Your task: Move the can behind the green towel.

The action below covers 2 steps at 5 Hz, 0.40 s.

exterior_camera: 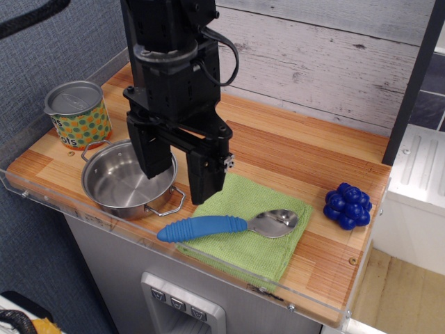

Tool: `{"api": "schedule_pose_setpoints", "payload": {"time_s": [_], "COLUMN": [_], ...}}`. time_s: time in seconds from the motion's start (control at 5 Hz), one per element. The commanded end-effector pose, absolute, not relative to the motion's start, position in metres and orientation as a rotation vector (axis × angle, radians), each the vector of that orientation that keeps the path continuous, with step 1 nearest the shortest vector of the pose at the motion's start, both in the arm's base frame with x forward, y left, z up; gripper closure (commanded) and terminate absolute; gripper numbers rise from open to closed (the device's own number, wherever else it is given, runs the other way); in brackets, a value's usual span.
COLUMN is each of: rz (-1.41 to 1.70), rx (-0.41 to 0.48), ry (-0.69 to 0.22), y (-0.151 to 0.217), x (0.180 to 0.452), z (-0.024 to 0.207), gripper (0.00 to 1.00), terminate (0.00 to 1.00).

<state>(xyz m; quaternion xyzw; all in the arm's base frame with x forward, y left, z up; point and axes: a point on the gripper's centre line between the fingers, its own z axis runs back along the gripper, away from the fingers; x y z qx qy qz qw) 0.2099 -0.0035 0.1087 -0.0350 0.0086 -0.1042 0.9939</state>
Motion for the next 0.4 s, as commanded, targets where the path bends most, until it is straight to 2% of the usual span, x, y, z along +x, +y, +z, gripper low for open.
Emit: {"api": "schedule_pose_setpoints", "payload": {"time_s": [0.0,0.2], "rz": [-0.209,-0.332], "rx": [-0.07,0.039], "ry": [0.017,-0.067], "y": [-0.0035,0.0047], "x": [0.2099,0.2114], "z": [0.1087,0.1132], "gripper": [0.0,0.0], "terminate": [0.0,0.0]}}
